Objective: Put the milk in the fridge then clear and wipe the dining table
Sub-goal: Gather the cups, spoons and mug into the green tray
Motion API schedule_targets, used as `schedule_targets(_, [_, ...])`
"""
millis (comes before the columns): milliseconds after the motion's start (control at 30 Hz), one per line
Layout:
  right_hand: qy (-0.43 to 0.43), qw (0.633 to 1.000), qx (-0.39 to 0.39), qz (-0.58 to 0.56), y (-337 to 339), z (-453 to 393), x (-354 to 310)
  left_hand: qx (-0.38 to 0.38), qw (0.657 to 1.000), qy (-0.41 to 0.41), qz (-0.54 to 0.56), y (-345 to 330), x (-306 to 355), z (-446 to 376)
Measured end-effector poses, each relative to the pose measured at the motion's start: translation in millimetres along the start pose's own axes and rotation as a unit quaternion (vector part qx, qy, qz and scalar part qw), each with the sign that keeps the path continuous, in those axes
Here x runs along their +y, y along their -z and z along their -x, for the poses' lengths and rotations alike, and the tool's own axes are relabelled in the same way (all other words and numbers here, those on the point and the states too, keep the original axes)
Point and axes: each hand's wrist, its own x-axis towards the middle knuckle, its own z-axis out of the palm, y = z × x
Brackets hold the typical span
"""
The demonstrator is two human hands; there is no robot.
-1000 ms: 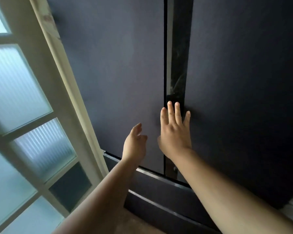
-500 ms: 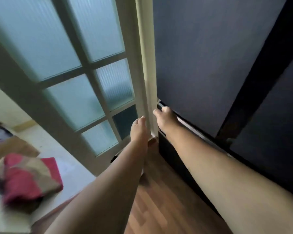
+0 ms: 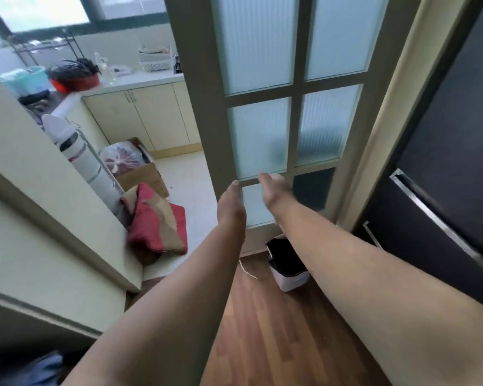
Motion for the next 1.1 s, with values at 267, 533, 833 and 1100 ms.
schedule_targets(267, [0.074, 0.994, -0.086, 0.001, -117.6, -0.4, -66.7, 0.076, 0.99, -0.019, 0.118, 117.0, 56.9, -37.2])
schedule_targets(533, [0.093, 0.974, -0.206, 0.024, -203.6, 16.5, -79.9, 0.175, 0.968, -0.014, 0.181, 189.5, 39.8, -42.9])
schedule_targets(833, [0.148, 0.916, -0.369, 0.053, -260.4, 39.2, -84.7, 0.315, 0.924, -0.048, 0.213, 233.2, 44.8, -13.5])
schedule_targets(1100, [0.202, 0.836, -0.496, 0.116, -277.8, 78.1, -69.6, 0.433, 0.851, -0.078, 0.285, 235.0, 20.3, 28.3])
